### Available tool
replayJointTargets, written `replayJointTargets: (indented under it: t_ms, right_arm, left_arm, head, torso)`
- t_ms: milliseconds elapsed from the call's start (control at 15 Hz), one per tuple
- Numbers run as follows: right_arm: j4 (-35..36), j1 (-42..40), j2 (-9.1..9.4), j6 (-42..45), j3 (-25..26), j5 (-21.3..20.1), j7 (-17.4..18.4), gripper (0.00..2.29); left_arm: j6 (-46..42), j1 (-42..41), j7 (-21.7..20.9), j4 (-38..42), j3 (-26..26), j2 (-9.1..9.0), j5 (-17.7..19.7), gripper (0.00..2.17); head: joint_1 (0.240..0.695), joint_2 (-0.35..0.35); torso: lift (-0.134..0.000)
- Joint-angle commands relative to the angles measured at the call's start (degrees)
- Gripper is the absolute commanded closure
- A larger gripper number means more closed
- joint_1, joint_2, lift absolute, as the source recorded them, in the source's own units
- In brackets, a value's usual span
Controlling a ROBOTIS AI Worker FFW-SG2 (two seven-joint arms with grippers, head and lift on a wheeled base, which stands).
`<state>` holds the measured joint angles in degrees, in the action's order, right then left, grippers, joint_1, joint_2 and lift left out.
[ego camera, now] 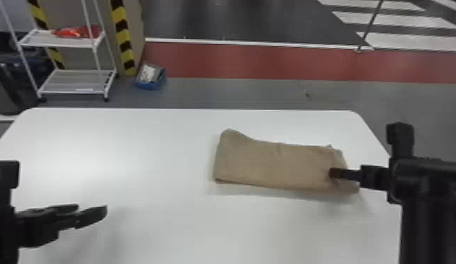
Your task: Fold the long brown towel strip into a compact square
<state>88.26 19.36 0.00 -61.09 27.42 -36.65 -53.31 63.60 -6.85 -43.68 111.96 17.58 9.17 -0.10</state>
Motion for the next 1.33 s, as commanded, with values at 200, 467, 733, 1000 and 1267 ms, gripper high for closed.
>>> replayJointTargets:
  t_ms: [200,467,733,1000,1267]
  right_arm:
    - [0.42,-0.2,0.05,3.29,1.49,3.69,0.22,1.43]
    - [3.32,-1.16,0.05,2.94,4.39,7.38,-0.66,1.45]
    - [12.46,-5.64,0.05,-2.68,8.61,12.48,-2.68,1.45]
    - [20.73,-6.26,-4.66,-13.23,17.75,19.69,-3.56,1.45]
    - [24.59,-3.27,-6.33,-20.26,20.57,22.94,-2.77,1.45]
  left_arm:
    - [0.0,0.17,0.0,-0.52,0.26,-0.03,-0.08,0.1]
    - [0.0,0.17,0.09,-0.69,0.26,-0.21,-0.08,0.1]
    - [0.0,0.52,0.0,-0.69,0.26,-0.21,-0.08,0.1]
    - [0.0,0.87,0.0,-0.61,0.09,-0.29,-0.08,0.1]
    - [0.17,0.96,0.0,0.01,0.0,-0.47,-0.08,0.1]
  head:
    - [0.695,-0.1]
    - [0.695,-0.098]
    - [0.695,-0.113]
    - [0.695,-0.161]
    - [0.695,-0.237]
  torso:
    - [-0.125]
    - [-0.125]
    - [-0.125]
    - [-0.125]
    - [-0.125]
